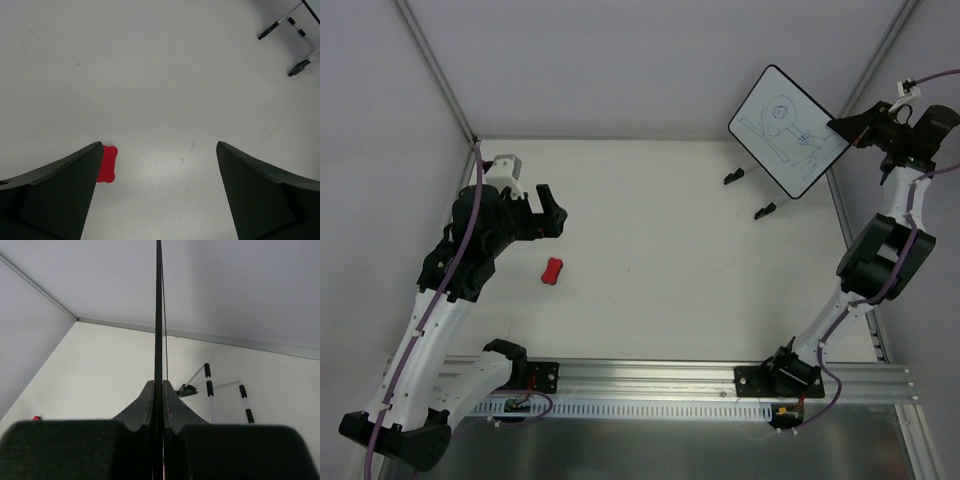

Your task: Erase the whiteboard

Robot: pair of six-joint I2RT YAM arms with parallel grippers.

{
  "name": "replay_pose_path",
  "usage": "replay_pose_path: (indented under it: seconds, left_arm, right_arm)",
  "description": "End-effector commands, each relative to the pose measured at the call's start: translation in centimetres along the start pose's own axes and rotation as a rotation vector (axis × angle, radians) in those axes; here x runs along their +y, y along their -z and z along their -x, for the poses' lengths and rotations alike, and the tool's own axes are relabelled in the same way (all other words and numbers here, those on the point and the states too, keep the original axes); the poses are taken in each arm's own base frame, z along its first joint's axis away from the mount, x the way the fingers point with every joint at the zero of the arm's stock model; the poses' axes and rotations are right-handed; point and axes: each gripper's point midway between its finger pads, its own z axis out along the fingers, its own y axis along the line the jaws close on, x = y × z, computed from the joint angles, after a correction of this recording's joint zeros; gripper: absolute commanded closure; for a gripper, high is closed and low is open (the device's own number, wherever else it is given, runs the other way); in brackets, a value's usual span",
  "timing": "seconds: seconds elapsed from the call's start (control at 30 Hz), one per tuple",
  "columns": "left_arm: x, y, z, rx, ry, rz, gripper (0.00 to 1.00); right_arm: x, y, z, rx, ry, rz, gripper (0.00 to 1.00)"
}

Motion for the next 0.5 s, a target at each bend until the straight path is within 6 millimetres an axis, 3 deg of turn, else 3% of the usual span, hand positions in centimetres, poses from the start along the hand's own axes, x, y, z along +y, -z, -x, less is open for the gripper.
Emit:
replay_pose_path:
  seconds: [0.0,0.07,0.1,0.13,0.2,0.23,0.3,0.33,0.37,0.47]
  left_arm:
    - [-0.5,0.0,0.3,-0.017,-0.024,-0.030,0.01]
    - [-0.4,-0.1,0.1,-0.013,-0.026,-0.026,0.01]
    - [-0.4,-0.2,0.0,-0.010,-0.026,-0.025,0.01]
    - [-0.4,-0.1,-0.1,-0.008,-0.029,-0.028,0.01]
    - [-0.3,-0.3,-0.2,-0.005,-0.030,-0.020,0.01]
    - [-0.3,-0.3,-0.3,-0.003,-0.032,-0.022,0.02]
    - [-0.2,-0.3,-0.5,0.002,-0.032,-0.023,0.02]
    - [-0.2,-0.3,-0.7,0.005,-0.032,-0.022,0.01]
    - [-0.1,-0.4,-0.8,0.007,-0.033,-0.019,0.01]
    - [0.2,-0.3,-1.3,0.012,-0.041,-0.014,0.02]
  right_arm:
    - [7.4,1.0,5.2,-0.067,0.168,0.096,1.00]
    - [8.5,0.3,3.6,-0.043,0.143,0.119,1.00]
    - [10.1,0.4,3.6,-0.044,0.162,0.132,1.00]
    - [10.5,-0.3,1.9,-0.024,0.141,0.140,1.00]
    - [11.9,-0.6,0.6,-0.012,0.143,0.149,1.00]
    - [14.1,-1.0,0.2,-0.008,0.164,0.175,1.00]
    - [14.8,-1.5,-2.6,0.025,0.135,0.185,1.00]
    - [16.9,-1.9,-3.3,0.037,0.151,0.214,1.00]
    - [17.0,-2.1,-5.3,0.059,0.135,0.217,1.00]
    - [20.0,-2.9,-7.9,0.091,0.144,0.263,1.00]
